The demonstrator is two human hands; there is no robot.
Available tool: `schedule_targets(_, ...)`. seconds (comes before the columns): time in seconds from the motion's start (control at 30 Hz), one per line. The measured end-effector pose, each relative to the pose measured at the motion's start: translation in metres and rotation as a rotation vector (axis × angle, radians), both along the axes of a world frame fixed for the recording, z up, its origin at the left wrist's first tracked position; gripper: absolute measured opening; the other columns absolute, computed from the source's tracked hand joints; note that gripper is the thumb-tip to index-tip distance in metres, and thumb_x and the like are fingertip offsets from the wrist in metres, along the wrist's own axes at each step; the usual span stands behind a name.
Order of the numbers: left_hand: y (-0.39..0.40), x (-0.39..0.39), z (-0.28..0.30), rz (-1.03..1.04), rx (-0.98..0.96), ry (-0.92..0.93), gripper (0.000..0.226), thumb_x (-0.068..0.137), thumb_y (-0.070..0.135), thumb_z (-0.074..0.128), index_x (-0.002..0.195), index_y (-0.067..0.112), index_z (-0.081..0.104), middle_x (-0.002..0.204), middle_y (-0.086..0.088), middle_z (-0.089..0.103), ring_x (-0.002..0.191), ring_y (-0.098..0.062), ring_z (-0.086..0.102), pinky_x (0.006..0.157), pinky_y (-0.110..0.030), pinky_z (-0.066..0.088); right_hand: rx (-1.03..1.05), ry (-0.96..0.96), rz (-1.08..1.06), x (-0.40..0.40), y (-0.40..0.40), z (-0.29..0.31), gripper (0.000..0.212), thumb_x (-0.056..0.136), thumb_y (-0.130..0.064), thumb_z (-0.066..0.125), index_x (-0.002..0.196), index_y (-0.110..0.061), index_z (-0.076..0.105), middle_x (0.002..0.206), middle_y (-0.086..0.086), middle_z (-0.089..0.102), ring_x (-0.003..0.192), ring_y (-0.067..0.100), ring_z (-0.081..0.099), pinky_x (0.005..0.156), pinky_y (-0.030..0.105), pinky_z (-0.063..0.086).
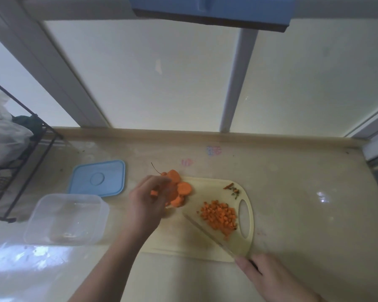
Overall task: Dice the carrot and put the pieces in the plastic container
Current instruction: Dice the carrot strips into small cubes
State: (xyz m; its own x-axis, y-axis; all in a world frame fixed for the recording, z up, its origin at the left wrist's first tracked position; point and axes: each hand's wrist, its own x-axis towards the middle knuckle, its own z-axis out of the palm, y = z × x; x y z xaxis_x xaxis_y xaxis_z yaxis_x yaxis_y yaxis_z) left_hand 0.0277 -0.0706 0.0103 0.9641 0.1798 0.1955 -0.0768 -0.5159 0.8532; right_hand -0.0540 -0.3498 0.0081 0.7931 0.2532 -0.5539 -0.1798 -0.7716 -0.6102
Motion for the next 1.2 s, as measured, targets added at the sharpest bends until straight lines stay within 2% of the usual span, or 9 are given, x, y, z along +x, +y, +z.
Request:
schedule_targets(0.17,-0.002,-0.040,-0.033,-0.001,-0.011,0.143,0.043,0.083,0.004,0.079,0.089,0.045,0.067,0.093,0.021,0.068,0.081,-0.005,0.066,0.063,-0.031,0.057,0.147,0.366,-0.264,0.007,0.000,-0.005,0.051,0.087,-0.065,0.049,0.064,-0.020,0.041,0.052,0.001,0.032,0.042,0.016,0.029,0.041,0.023,0.022)
schedule_targets(0.3,-0.019,-0.065,-0.058,-0.069,-0.003,0.280,0.046,0.085,-0.004,0.073,0.087,0.041,0.069,0.090,0.023,0.070,0.084,0.002,0.064,0.067,-0.009,0.047,0.131,0.410,-0.256,0.019,-0.015,-0.018,0.069,0.059,-0.091,0.045,0.055,-0.022,0.045,0.050,0.004,0.036,0.040,0.017,0.030,0.042,0.024,0.023)
schedule_targets(0.43,-0.029,-0.078,-0.070,-0.101,0.016,0.317,0.019,0.084,0.014,0.067,0.096,0.026,0.075,0.090,0.015,0.068,0.085,0.005,0.062,0.074,-0.007,0.044,0.131,0.391,-0.271,0.040,-0.022,-0.016,0.065,0.067,-0.083,0.040,0.066,-0.018,0.041,0.048,0.003,0.030,0.036,0.013,0.024,0.040,0.020,0.021)
schedule_targets(0.57,-0.036,-0.084,-0.077,-0.130,0.057,0.339,0.036,0.079,0.025,0.067,0.114,0.022,0.073,0.109,0.021,0.059,0.096,0.005,0.059,0.085,-0.013,0.048,0.155,0.361,-0.268,0.056,-0.026,-0.015,0.064,0.070,-0.077,0.040,0.071,-0.013,0.040,0.051,0.005,0.027,0.039,0.013,0.021,0.038,0.019,0.019)
schedule_targets(0.73,-0.051,-0.089,-0.084,-0.141,0.207,0.273,0.048,0.081,0.025,0.064,0.129,0.017,0.062,0.120,0.008,0.053,0.107,-0.009,0.053,0.096,0.001,0.029,0.188,0.395,-0.255,0.055,-0.022,-0.014,0.058,0.079,-0.071,0.040,0.072,-0.013,0.040,0.050,0.003,0.029,0.038,0.013,0.023,0.038,0.019,0.021)
schedule_targets(0.87,-0.063,-0.094,-0.094,-0.069,0.473,0.071,0.047,0.082,0.031,0.057,0.128,0.018,0.054,0.118,0.000,0.052,0.100,-0.022,0.048,0.094,-0.027,0.040,0.143,0.274,-0.232,0.036,-0.019,-0.020,0.067,0.067,-0.086,0.037,0.058,-0.020,0.045,0.045,-0.001,0.037,0.032,0.014,0.030,0.039,0.017,0.023)
schedule_targets(0.93,-0.068,-0.098,-0.100,-0.021,0.483,0.063,0.045,0.087,0.031,0.057,0.129,0.015,0.056,0.121,-0.004,0.053,0.101,-0.023,0.048,0.094,-0.030,0.040,0.102,0.148,-0.138,0.027,-0.022,-0.025,0.069,0.071,-0.088,0.034,0.057,-0.023,0.052,0.041,-0.003,0.044,0.033,0.006,0.039,0.039,0.023,0.030)
schedule_targets(1.0,-0.074,-0.102,-0.104,-0.005,0.449,0.088,0.044,0.089,0.035,0.057,0.129,0.015,0.057,0.123,-0.005,0.051,0.103,-0.022,0.047,0.095,-0.028,0.039,0.039,0.032,-0.045,0.023,-0.024,-0.027,0.059,0.086,-0.069,0.044,0.056,-0.019,0.053,0.047,-0.004,0.055,0.047,0.005,0.054,0.051,0.028,0.044)
schedule_targets(1.2,-0.091,-0.101,-0.101,0.045,0.494,-0.024,0.034,0.087,0.028,0.068,0.116,0.011,0.068,0.113,-0.008,0.061,0.096,-0.025,0.051,0.089,-0.031,0.044,0.032,-0.083,0.061,0.023,-0.028,-0.036,0.056,0.087,-0.060,0.041,0.052,-0.017,0.045,0.047,-0.009,0.054,0.048,0.002,0.050,0.054,0.024,0.036)
